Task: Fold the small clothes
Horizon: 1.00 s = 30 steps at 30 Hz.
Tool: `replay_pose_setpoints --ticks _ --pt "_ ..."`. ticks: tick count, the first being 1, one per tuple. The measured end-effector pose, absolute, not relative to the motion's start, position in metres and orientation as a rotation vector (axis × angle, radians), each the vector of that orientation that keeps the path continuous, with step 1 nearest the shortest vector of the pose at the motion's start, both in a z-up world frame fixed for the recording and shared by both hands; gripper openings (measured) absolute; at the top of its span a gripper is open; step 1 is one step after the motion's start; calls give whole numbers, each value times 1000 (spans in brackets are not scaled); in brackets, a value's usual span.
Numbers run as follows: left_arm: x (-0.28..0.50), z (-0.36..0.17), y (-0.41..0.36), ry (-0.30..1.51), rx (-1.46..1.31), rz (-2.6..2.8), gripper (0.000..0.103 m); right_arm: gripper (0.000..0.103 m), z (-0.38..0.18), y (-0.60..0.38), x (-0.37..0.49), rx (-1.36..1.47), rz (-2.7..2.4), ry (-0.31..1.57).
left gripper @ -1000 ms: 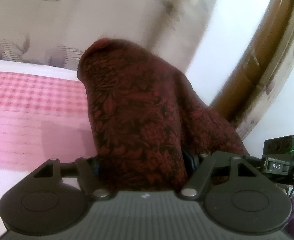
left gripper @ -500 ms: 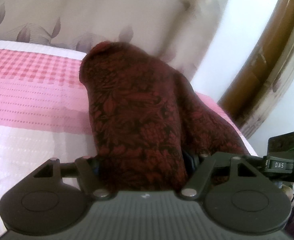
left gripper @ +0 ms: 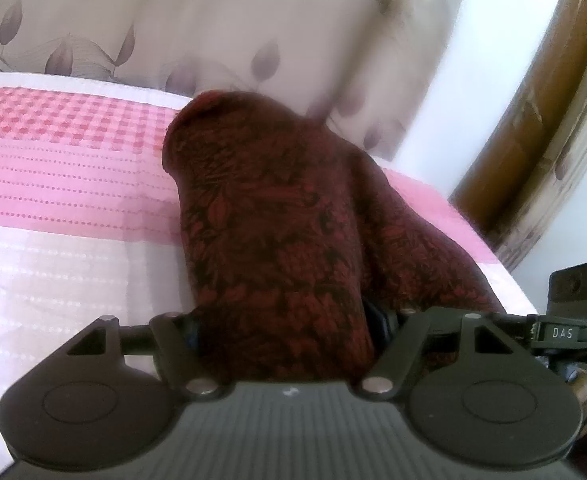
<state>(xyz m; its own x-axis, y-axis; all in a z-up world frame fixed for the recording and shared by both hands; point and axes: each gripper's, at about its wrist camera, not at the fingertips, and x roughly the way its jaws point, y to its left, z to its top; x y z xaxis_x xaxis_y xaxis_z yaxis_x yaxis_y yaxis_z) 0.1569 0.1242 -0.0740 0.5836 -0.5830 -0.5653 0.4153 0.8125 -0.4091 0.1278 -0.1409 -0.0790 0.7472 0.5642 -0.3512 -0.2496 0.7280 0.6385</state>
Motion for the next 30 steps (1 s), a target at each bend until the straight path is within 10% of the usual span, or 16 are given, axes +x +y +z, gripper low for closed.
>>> replay_pose_setpoints --ticks 30 --pt "118 -76 112 603 -142 -428 84 81 -95 -125 104 429 354 470"
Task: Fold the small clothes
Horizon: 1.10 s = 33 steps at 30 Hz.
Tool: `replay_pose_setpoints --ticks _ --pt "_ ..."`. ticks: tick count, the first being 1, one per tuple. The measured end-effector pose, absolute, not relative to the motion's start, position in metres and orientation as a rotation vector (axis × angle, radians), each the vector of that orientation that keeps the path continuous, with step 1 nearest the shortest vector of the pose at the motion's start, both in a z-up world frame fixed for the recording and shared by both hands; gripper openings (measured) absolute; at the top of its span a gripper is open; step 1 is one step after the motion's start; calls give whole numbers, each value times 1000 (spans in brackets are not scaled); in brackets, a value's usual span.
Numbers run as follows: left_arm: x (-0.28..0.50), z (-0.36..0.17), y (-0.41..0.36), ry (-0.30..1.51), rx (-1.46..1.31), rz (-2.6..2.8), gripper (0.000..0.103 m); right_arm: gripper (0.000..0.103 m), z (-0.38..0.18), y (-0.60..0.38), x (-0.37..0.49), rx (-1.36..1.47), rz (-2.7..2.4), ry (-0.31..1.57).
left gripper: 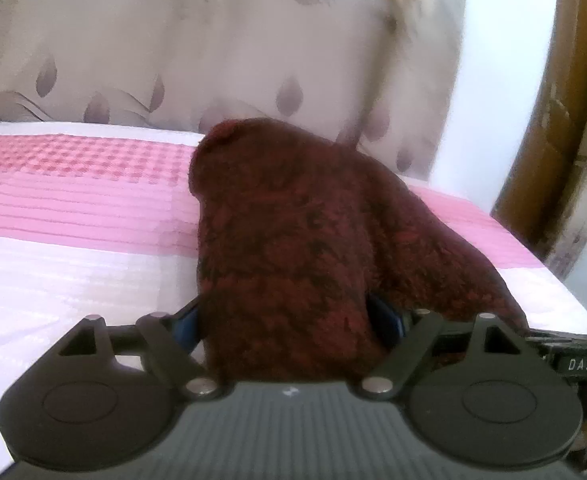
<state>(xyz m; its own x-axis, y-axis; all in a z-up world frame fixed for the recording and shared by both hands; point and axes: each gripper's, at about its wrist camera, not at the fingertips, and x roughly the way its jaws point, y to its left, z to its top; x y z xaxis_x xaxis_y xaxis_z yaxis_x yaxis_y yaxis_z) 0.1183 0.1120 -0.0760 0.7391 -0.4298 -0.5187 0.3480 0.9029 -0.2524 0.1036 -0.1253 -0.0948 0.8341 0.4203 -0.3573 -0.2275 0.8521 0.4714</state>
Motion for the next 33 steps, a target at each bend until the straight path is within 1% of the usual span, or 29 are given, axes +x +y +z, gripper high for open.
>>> replay_pose_setpoints --ticks 3,6,9,14,17,20,22,23,24,25,30,33 --pt "112 -73 109 592 -125 -400 84 84 -96 -125 101 415 339 462" --pt "106 -70 107 582 -108 -375 84 85 -96 -125 100 402 333 460" --pt "99 -67 106 566 -89 -354 84 89 -95 -124 99 388 319 457" --pt "80 -58 100 512 -12 -311 84 92 -96 -124 91 398 287 445" --pt "67 -49 98 468 28 -266 91 92 -81 -116 71 334 238 344" --pt "55 -40 95 432 68 -204 91 92 -62 -104 42 254 182 213" --pt "48 -34 94 413 78 -171 91 98 -50 -96 24 232 160 142" --pt "45 -30 94 403 77 -152 91 99 -46 -92 15 219 132 114" --pt "44 -27 93 399 76 -142 99 101 -41 -88 7 210 111 87" --pt "42 -22 93 398 76 -137 103 102 -38 -86 1 206 104 68" --pt "16 -3 93 290 69 -140 103 103 -28 -84 -26 216 38 7" --pt "3 9 93 203 42 -91 103 103 -23 -91 -32 230 35 4"
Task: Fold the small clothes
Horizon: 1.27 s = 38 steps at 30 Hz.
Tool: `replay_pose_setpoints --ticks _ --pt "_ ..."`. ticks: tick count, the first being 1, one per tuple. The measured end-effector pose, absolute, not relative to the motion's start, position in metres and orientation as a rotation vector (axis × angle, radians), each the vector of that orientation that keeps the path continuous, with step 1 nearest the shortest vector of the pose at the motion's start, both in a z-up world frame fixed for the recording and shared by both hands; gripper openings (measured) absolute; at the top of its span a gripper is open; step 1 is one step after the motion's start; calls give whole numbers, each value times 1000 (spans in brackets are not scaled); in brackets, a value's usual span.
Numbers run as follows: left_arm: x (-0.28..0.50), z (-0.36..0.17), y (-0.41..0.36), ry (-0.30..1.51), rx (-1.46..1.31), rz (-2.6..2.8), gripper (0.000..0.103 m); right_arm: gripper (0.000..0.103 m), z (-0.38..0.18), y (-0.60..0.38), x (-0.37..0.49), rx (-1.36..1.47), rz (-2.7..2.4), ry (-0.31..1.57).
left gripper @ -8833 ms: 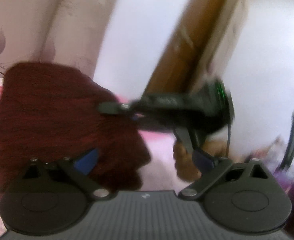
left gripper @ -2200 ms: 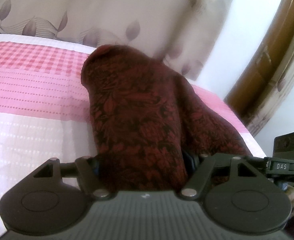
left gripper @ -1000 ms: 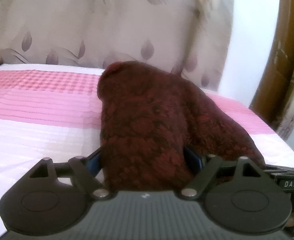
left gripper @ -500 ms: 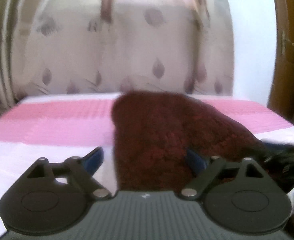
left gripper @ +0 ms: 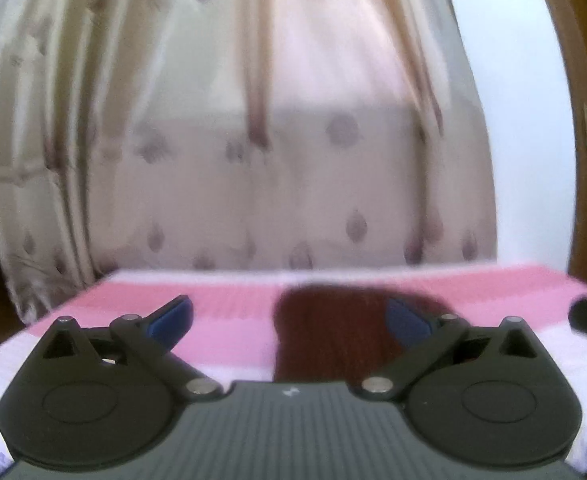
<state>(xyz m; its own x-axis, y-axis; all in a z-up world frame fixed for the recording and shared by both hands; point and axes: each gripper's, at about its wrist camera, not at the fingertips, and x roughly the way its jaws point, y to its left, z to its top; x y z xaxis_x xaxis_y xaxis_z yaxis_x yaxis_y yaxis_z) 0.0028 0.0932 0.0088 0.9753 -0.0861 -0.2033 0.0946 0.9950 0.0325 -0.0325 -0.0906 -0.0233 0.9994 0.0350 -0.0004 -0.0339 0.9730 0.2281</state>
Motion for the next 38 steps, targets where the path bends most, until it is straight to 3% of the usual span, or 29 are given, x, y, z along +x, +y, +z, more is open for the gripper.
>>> replay_pose_setpoints --ticks 12,38 --pt "-33 36 81 44 115 -202 103 103 -17 -91 -50 240 37 -7" --pt "3 12 95 341 -32 -129 103 103 -21 -80 -39 153 -49 72"
